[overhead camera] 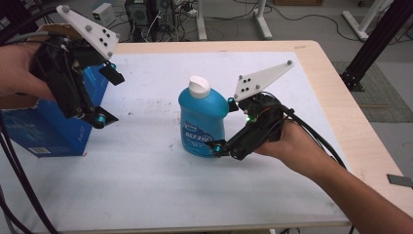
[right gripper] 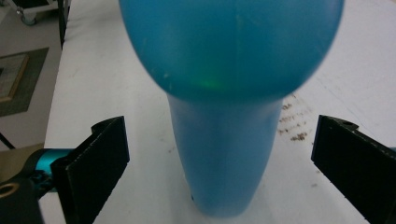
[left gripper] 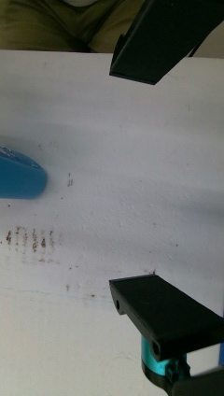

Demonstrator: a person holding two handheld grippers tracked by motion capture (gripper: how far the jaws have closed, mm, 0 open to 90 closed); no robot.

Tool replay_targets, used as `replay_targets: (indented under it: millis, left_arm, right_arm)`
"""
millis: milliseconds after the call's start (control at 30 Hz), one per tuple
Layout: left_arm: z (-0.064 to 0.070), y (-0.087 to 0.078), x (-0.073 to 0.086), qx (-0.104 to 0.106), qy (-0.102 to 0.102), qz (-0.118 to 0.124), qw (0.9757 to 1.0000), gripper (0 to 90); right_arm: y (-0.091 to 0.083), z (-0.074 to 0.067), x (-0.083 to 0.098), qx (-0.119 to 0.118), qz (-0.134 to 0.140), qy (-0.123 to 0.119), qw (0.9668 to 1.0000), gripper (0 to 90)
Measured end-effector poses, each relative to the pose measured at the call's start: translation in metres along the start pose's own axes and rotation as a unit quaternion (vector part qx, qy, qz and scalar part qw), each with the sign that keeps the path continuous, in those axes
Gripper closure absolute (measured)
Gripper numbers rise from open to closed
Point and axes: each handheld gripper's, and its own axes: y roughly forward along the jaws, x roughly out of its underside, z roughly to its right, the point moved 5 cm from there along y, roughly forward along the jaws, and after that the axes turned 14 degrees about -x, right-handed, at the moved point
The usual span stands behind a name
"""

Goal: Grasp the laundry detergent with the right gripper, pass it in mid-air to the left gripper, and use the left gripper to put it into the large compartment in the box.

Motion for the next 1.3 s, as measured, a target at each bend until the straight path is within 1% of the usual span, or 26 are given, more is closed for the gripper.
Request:
replay_targets:
  millis: [133,200,233,267,333,533,600,700,733,767,833,867,1000,1033,1100,1300]
  left_arm:
    - [0.000,0.001,0.001,0.000,-0.001,-0.001,1.0000,1.7]
    - [0.000,0.002,0.003,0.001,-0.002,-0.003,1.0000,1.7]
    - [0.000,0.002,0.003,0.000,-0.003,-0.002,1.0000,1.6]
    - [0.000,0.002,0.003,0.000,-0.004,-0.002,1.0000,1.7]
    - [-0.001,0.002,0.003,-0.001,-0.005,-0.001,1.0000,1.7]
    - [0.000,0.002,0.003,0.000,-0.003,0.000,1.0000,1.7]
    - [0.000,0.002,0.003,0.000,-0.002,-0.001,1.0000,1.7]
    - [0.000,0.003,0.002,0.001,-0.001,0.001,1.0000,1.7]
    - [0.000,0.003,0.002,0.001,-0.003,0.001,1.0000,1.7]
    - [0.000,0.003,0.002,0.001,-0.002,0.002,1.0000,1.7]
    - [0.000,0.003,0.002,0.001,-0.001,0.001,1.0000,1.7]
    - [0.000,0.003,0.002,0.001,-0.004,0.000,1.0000,1.7]
    - [0.000,0.005,0.003,0.001,-0.004,0.000,1.0000,1.6]
    - [0.001,0.005,0.002,0.001,-0.004,0.000,1.0000,1.7]
    - [0.001,0.006,0.002,0.001,-0.004,0.000,1.0000,1.6]
    - [0.000,0.007,0.003,0.001,-0.004,0.001,1.0000,1.7]
  right_arm:
    - [0.004,0.001,-0.001,0.008,0.018,-0.004,0.9998,3.8]
    - [0.005,0.000,-0.002,0.003,0.024,-0.011,0.9996,8.8]
    - [0.005,0.000,-0.002,0.001,0.027,-0.014,0.9996,13.3]
    - [0.005,0.000,-0.002,-0.004,0.031,-0.015,0.9994,13.7]
    - [0.006,0.000,-0.002,-0.003,0.035,-0.014,0.9993,13.6]
    - [0.009,0.001,-0.001,-0.003,0.039,-0.012,0.9992,13.8]
    - [0.011,0.001,-0.001,-0.003,0.038,-0.016,0.9992,16.1]
    - [0.013,0.001,0.000,-0.001,0.043,-0.015,0.9989,16.3]
    - [0.014,0.001,0.000,0.000,0.046,-0.015,0.9989,19.4]
    - [0.014,0.000,0.002,-0.004,0.054,-0.016,0.9984,25.7]
    - [0.014,0.001,0.002,-0.002,0.057,-0.018,0.9982,25.7]
    - [0.015,0.001,0.003,-0.001,0.060,-0.017,0.9981,25.7]
    - [0.016,0.002,0.004,0.002,0.067,-0.013,0.9977,26.1]
    - [0.017,0.002,0.005,0.004,0.069,-0.013,0.9975,26.9]
    - [0.017,0.002,0.004,0.001,0.075,-0.016,0.9970,32.6]
    - [0.018,0.002,0.004,0.007,0.080,-0.021,0.9965,36.0]
